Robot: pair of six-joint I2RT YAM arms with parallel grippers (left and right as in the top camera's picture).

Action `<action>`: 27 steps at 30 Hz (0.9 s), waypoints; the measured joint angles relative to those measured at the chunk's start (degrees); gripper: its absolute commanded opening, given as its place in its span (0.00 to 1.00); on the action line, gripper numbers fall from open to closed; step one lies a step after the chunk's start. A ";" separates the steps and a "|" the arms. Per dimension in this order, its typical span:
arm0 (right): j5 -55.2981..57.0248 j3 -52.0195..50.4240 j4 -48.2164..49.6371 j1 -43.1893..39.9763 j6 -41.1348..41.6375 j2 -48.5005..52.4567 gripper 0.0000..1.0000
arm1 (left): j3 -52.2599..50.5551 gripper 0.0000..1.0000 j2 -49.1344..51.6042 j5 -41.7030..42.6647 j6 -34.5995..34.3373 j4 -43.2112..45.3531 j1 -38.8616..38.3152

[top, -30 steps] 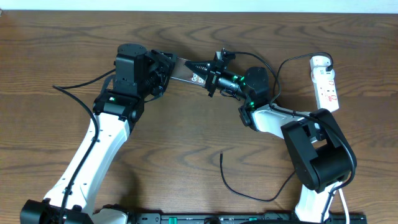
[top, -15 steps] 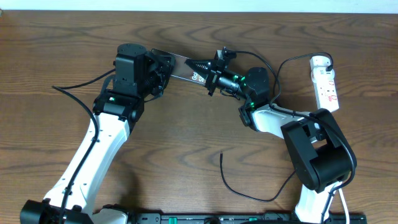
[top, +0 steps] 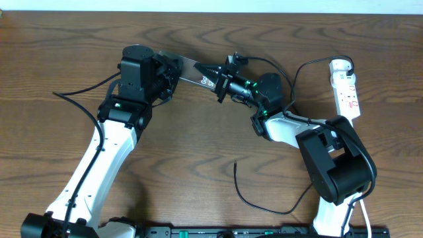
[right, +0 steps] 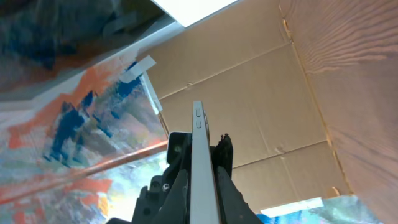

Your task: Plug charger to phone and switch on socket

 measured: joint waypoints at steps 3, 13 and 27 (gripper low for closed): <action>0.17 0.00 -0.09 0.20 1.64 0.00 0.02 | 0.00 0.09 -0.11 0.02 -0.22 0.22 0.15; 0.11 0.00 -0.07 0.24 1.92 0.00 0.02 | 0.00 0.07 -0.20 0.00 -0.24 0.04 0.17; 0.02 0.00 -0.09 0.24 1.92 0.00 0.01 | 0.00 0.07 -0.20 -0.02 -0.24 -0.09 0.17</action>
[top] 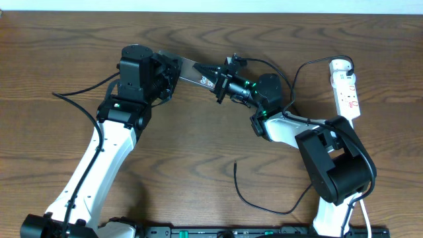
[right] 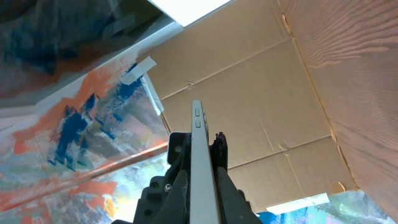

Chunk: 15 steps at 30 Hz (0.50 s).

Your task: Plug charger to phone and switch on socket

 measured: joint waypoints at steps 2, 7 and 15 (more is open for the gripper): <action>0.00 0.00 0.00 0.00 0.00 0.00 0.02 | 0.00 0.07 0.00 0.00 0.00 0.00 0.00; 0.00 0.00 0.00 0.00 0.00 0.00 0.07 | 0.00 0.07 0.00 0.00 0.07 0.00 0.00; -1.25 -0.02 -0.24 0.22 -1.90 0.00 0.11 | 0.00 0.07 -0.02 -0.44 0.98 -0.44 0.00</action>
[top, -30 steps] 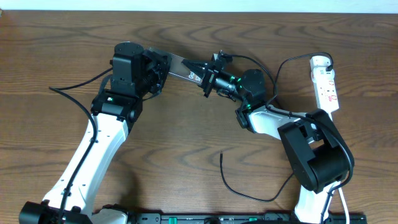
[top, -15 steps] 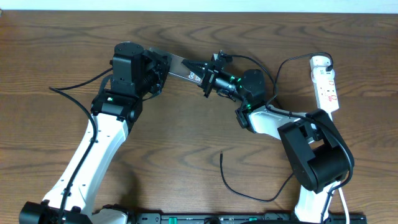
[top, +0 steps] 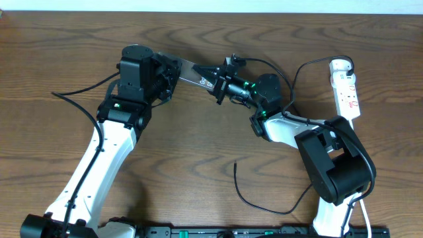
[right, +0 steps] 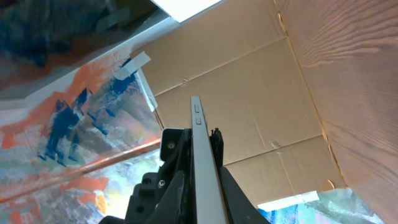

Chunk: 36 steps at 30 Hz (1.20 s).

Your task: Plug charger to phone and switch on socket

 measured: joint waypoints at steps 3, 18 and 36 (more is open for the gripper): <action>-0.52 0.00 0.09 0.00 -0.44 0.00 0.16 | 0.00 0.07 0.00 -0.02 0.39 -0.02 0.00; -4.17 -0.07 1.40 1.16 -2.56 0.00 0.52 | 0.07 0.07 0.04 -0.57 1.38 -1.29 -0.07; -5.22 -0.02 1.73 0.35 -3.04 -0.02 0.99 | 0.04 0.07 0.37 3.19 3.10 -2.14 7.06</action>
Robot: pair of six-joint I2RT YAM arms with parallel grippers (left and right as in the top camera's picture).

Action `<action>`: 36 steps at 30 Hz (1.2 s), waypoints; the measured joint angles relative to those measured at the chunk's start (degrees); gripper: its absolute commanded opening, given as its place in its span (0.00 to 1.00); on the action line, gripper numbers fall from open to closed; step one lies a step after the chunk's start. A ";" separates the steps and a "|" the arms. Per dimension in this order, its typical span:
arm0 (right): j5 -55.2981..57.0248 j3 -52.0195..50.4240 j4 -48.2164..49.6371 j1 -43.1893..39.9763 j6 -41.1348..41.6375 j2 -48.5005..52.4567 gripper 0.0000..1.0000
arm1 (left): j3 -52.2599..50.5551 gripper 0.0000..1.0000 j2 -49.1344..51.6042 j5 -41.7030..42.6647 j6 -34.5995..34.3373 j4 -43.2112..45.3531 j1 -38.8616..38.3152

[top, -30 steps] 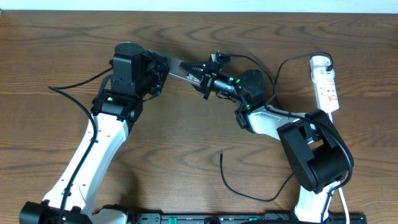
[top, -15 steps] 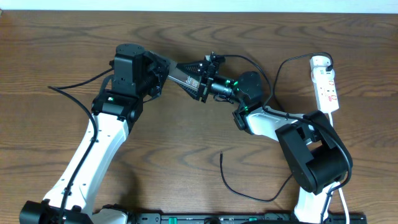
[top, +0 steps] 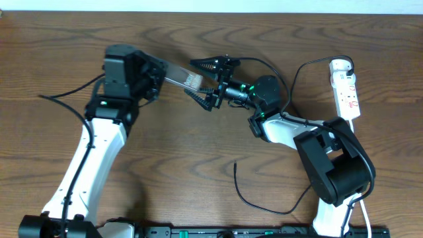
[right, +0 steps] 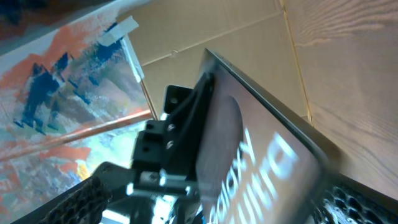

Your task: Plug charger to phone and switch on socket

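The phone point(top: 180, 76), a slim grey slab, hangs above the table at the back centre with my left gripper point(top: 158, 74) shut on its left end. My right gripper point(top: 194, 78) is open, its two fingers spread either side of the phone's right end without touching it. In the right wrist view the phone's face point(right: 261, 155) fills the frame, blurred, with pale lettering, and the left gripper's black body point(right: 168, 130) sits behind it. The black charger cable point(top: 264, 201) lies loose on the table at the front, its free end point(top: 236, 165) pointing up. The white socket strip point(top: 346, 87) lies at the far right.
A black cord point(top: 301, 73) runs from the socket strip's top behind the right arm. The right arm's base point(top: 337, 165) stands between the strip and the loose cable. The left arm's cable point(top: 66, 99) trails over the table at the left.
My right gripper has opened and let go of the phone. The left gripper, still shut on the phone, has moved to the left with it, and the phone now faces the right wrist camera.
At all three earlier moments both grippers were at the phone above the back centre, the right one shut on its edge, with only slight shifts. Now the right is open and the left alone holds the phone, further left. Cable and strip have not moved.
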 measured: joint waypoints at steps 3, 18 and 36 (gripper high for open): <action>-0.22 0.00 -0.02 -1.33 -0.90 0.00 0.99 | 0.00 0.07 0.00 4.72 0.39 0.02 5.01; -8.98 1.77 -37.64 -12.66 -36.11 -1.33 0.99 | -0.15 0.07 0.09 51.06 13.86 9.05 23.65; 47.69 36.81 -139.45 -12.63 -85.77 -20.52 0.99 | -0.33 0.08 0.09 61.11 38.49 -7.96 23.78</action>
